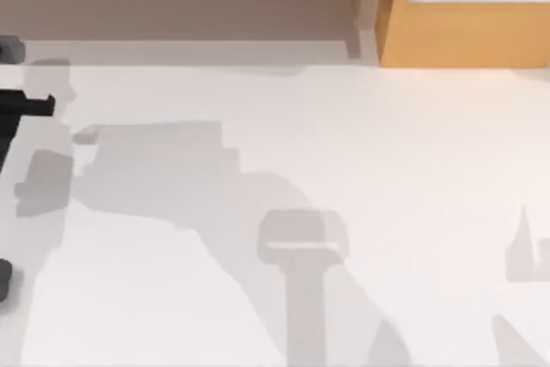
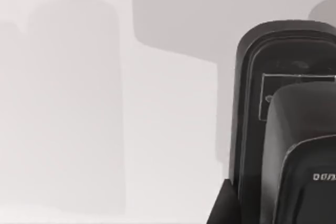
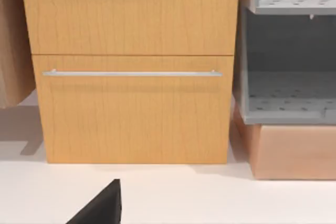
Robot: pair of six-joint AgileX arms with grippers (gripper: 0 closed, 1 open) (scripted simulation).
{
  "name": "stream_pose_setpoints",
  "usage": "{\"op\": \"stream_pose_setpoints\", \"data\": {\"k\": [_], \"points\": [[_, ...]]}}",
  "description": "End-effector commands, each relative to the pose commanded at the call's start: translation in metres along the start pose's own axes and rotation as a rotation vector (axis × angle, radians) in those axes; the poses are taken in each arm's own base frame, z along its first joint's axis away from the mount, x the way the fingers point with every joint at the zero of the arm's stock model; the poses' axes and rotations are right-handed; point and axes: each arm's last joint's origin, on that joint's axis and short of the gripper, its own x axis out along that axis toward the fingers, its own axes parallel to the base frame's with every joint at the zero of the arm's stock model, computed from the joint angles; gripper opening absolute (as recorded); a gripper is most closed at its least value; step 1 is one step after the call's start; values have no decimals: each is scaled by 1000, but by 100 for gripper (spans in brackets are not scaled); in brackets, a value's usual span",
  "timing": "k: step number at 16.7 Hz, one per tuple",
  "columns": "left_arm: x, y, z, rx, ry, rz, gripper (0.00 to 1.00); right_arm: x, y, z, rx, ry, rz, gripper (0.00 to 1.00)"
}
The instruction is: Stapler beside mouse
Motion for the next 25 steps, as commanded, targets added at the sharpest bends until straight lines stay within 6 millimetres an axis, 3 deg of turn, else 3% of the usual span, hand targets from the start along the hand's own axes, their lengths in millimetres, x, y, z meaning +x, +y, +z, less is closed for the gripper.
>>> {"op": "stream_pose_setpoints", "data": {"k": [11, 19, 25], "points": [[-3, -3, 1, 31, 1, -10, 0, 0, 0, 0, 0, 0, 0, 100], [-29, -22, -10, 129, -22, -50, 0, 0, 0, 0, 0, 0, 0, 100], [-43, -25, -6, 134, -76, -43, 0, 0, 0, 0, 0, 0, 0, 100]]}}
